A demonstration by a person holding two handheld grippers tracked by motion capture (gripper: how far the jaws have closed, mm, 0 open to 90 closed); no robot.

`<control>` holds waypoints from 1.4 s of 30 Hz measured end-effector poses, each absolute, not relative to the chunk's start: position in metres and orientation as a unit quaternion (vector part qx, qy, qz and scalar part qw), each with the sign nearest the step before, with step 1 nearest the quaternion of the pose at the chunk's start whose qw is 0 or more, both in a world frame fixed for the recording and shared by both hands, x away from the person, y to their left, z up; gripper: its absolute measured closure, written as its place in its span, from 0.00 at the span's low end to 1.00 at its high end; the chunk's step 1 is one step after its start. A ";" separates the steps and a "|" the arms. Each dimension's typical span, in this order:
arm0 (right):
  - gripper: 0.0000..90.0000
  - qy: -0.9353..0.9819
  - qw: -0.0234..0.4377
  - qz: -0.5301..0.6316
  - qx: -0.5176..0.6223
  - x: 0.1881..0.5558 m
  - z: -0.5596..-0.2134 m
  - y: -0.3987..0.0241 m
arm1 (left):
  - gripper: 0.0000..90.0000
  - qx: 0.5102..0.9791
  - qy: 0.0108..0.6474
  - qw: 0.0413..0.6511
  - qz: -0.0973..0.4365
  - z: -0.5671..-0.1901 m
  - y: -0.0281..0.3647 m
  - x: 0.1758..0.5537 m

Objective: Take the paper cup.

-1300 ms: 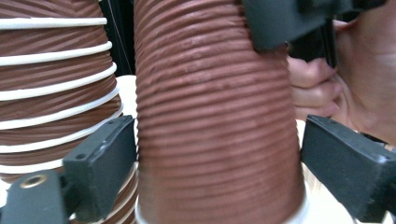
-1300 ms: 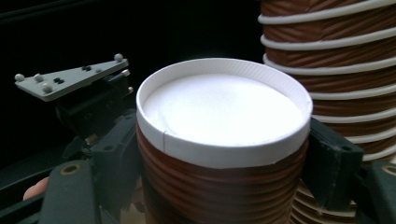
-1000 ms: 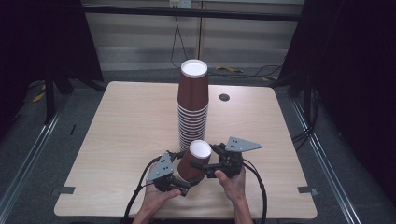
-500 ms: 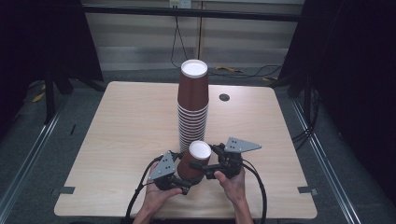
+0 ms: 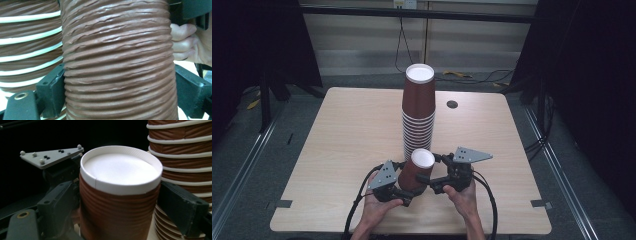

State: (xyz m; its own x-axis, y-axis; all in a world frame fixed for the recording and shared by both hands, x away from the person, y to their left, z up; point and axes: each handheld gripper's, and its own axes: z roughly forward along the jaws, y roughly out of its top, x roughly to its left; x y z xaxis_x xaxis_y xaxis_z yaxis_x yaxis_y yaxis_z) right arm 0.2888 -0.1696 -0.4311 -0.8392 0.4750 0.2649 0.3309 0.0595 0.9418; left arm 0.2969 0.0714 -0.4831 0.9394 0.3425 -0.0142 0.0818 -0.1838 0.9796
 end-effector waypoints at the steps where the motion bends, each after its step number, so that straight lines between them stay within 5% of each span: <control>1: 0.15 0.725 0.059 0.626 0.280 0.288 -0.431 -0.171 | 0.14 0.763 0.141 0.622 0.106 -0.483 0.073 0.297; 27: 0.15 0.753 0.092 0.574 0.308 0.288 -0.431 -0.198 | 0.14 0.826 0.129 0.543 0.083 -0.460 0.088 0.313; 42: 0.15 0.800 0.065 0.522 0.288 0.290 -0.437 -0.193 | 0.14 0.866 0.101 0.482 0.089 -0.460 0.082 0.311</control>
State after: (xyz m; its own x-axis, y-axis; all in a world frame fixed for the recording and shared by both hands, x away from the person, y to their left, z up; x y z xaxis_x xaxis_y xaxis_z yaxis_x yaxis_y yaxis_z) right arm 0.2896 -0.1927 -0.4369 -0.8255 0.5290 0.1969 0.3929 0.2881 0.8733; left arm 0.3114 0.0820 -0.4600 0.9638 0.2606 0.0564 0.0893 -0.5149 0.8526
